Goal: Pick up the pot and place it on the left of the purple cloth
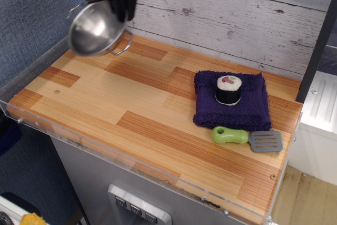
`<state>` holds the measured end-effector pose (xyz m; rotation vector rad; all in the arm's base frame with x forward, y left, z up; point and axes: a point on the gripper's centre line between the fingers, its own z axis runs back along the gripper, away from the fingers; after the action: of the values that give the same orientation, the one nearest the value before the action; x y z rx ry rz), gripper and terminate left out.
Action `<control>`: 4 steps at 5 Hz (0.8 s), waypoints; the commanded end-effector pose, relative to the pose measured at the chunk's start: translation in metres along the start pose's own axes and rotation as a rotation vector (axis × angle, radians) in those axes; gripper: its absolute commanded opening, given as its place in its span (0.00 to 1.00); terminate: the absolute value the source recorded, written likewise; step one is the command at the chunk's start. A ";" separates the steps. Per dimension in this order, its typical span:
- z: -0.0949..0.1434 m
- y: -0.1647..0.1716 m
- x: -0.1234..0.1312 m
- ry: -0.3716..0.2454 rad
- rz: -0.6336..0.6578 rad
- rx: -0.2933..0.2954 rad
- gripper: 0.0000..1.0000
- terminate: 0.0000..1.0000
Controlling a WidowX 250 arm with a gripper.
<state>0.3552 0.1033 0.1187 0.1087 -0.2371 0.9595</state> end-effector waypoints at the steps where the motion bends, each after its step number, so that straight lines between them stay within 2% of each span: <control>1: 0.031 -0.044 -0.003 -0.096 -0.154 -0.095 0.00 0.00; 2: 0.021 -0.063 -0.011 -0.099 -0.283 -0.087 0.00 0.00; 4: -0.003 -0.071 -0.029 -0.067 -0.385 -0.087 0.00 0.00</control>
<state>0.4014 0.0432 0.0936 0.1132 -0.2579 0.5674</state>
